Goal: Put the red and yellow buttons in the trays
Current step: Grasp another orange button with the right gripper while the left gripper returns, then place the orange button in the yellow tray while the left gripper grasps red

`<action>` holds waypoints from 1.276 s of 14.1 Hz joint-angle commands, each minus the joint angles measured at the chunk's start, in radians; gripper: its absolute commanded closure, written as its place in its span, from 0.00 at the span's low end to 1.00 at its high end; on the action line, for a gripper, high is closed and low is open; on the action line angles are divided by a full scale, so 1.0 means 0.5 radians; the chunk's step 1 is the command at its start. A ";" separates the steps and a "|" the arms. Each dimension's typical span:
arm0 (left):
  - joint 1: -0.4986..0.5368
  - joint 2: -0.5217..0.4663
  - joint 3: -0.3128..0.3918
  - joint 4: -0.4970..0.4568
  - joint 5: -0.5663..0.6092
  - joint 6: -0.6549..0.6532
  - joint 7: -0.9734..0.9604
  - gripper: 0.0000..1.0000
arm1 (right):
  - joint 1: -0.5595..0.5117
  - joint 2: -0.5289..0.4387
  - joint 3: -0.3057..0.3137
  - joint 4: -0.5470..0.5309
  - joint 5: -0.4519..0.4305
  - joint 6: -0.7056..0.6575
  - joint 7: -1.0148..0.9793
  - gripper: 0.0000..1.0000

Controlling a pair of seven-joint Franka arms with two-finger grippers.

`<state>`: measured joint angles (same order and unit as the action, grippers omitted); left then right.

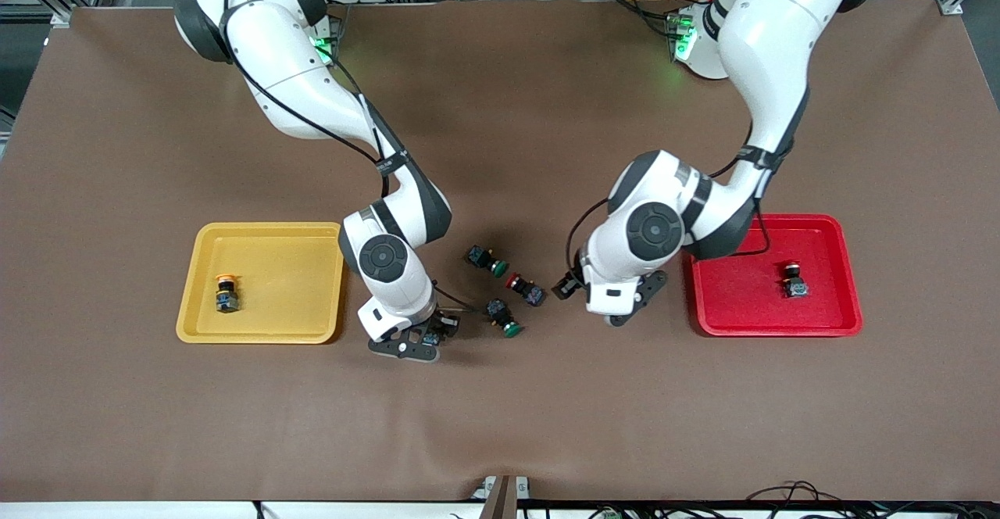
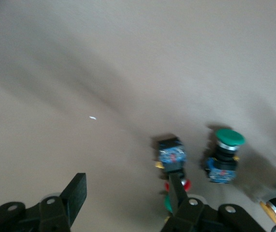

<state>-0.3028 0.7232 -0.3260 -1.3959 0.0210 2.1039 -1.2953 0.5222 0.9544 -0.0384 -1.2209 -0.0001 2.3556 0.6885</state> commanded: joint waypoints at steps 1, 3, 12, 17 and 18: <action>-0.112 0.087 0.029 0.092 0.029 0.121 -0.060 0.16 | -0.066 -0.251 0.015 -0.007 -0.015 -0.386 0.028 1.00; -0.207 0.167 0.081 0.098 0.029 0.271 -0.085 0.16 | -0.151 -0.460 0.021 -0.016 -0.009 -0.773 -0.069 1.00; -0.536 0.364 0.425 0.101 0.029 0.514 -0.180 0.18 | -0.906 -1.160 0.018 -0.539 0.120 -1.343 -1.495 1.00; -0.572 0.431 0.434 0.101 0.038 0.553 -0.168 0.21 | -0.986 -1.075 0.021 -1.144 0.120 -0.467 -1.724 1.00; -0.578 0.446 0.449 0.101 0.035 0.578 -0.171 0.27 | -0.962 -1.020 0.022 -1.212 0.120 -0.292 -1.721 1.00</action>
<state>-0.5688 0.9149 -0.1205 -1.3729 0.0210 2.3699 -1.3732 0.0265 0.4392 -0.0400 -1.7257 0.0510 2.0752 -0.1638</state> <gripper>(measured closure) 0.203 0.590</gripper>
